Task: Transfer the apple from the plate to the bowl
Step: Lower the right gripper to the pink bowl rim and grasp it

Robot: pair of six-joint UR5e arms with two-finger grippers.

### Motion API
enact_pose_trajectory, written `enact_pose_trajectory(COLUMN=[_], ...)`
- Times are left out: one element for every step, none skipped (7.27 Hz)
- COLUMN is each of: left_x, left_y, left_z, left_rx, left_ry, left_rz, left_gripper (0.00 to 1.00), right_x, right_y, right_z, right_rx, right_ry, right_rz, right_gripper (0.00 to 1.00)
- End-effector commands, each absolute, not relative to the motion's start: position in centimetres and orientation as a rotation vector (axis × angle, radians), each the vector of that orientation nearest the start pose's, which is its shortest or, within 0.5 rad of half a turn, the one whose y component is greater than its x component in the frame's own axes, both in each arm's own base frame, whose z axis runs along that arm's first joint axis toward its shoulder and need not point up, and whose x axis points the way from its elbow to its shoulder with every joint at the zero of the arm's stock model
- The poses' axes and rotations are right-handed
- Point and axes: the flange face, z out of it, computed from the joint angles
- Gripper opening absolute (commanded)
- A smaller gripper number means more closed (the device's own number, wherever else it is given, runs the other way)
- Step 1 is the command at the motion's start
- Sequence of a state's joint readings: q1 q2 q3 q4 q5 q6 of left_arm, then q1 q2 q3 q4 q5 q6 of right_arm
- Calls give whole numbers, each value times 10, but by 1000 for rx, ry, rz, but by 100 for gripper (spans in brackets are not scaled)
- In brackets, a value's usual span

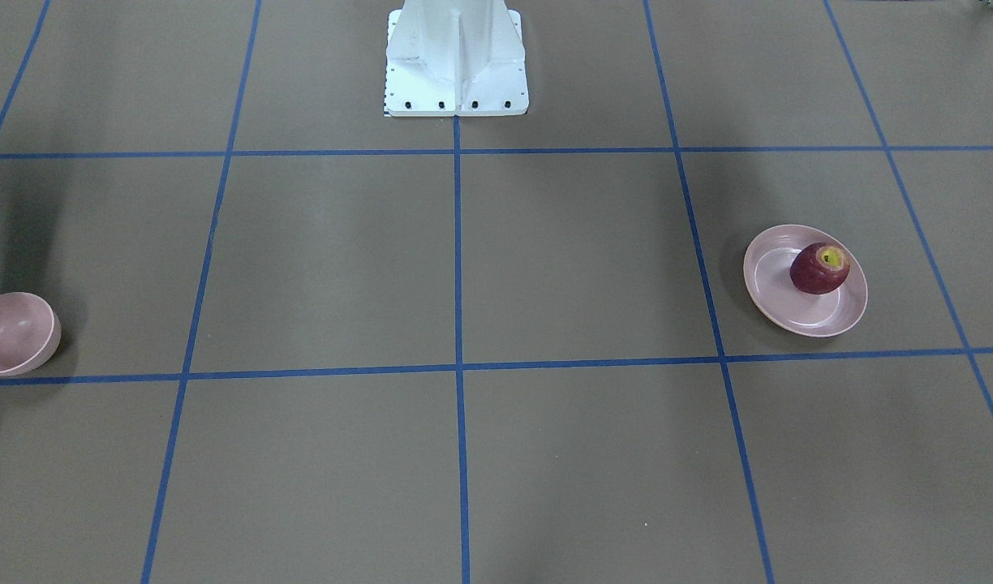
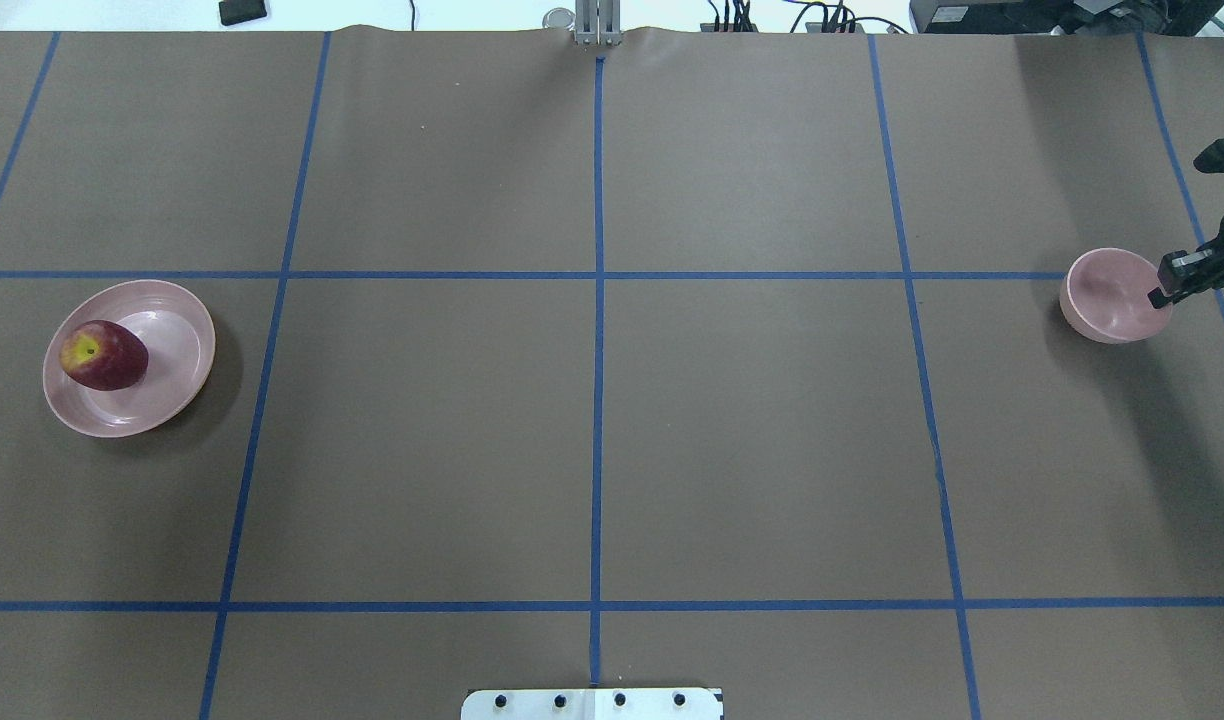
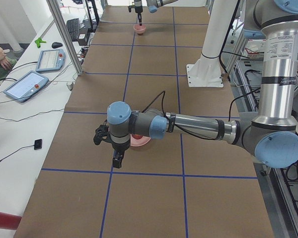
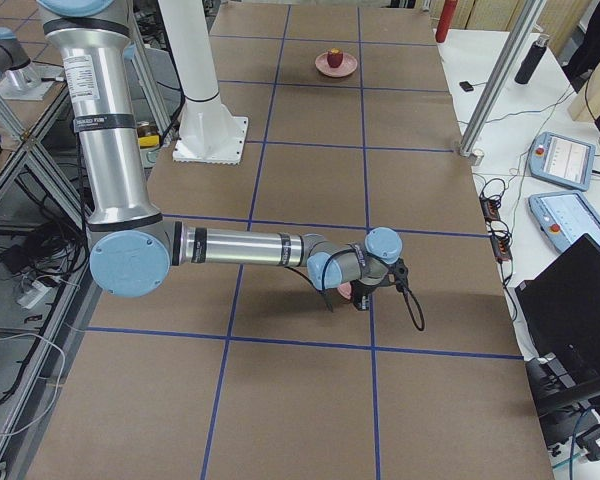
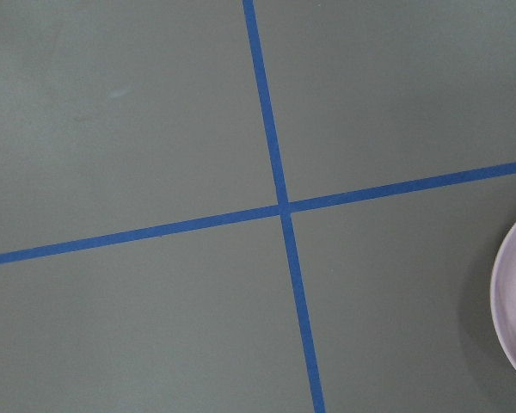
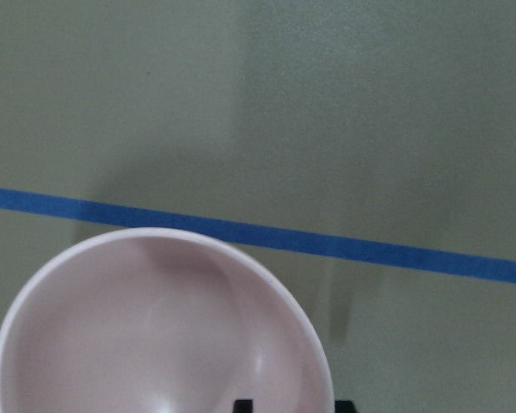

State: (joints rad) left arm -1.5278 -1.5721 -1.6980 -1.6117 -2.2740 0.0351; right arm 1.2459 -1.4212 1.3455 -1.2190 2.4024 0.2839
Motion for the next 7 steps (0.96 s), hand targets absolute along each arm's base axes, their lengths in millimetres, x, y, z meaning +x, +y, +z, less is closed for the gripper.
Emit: enact_pose_trajectory(left_x=[-46, -27, 15, 41, 76, 104, 139], left_y=[-511, -525, -533, -535, -541, -543, -537], left_z=[585, 570, 561, 556, 540, 528, 524], left_rx=[174, 144, 87, 62, 20, 5, -14], left_ry=[704, 715, 728, 735, 746, 765, 783], left_rz=[135, 65, 18, 19, -38, -79, -100], left_gripper=[99, 99, 99, 99, 99, 99, 99], right_x=[-104, -93, -90, -93, -97, -106, -130], right_y=[-579, -593, -604, -616, -618, -620, -618], right_z=[607, 579, 538, 484, 440, 404, 371], right_rx=[43, 47, 35, 18, 3, -12, -43], right_ry=[-967, -1020, -1032, -1028, -1016, -1015, -1019], right_rz=[-138, -107, -76, -57, -50, -40, 23], right_gripper=[0, 0, 0, 0, 0, 0, 0])
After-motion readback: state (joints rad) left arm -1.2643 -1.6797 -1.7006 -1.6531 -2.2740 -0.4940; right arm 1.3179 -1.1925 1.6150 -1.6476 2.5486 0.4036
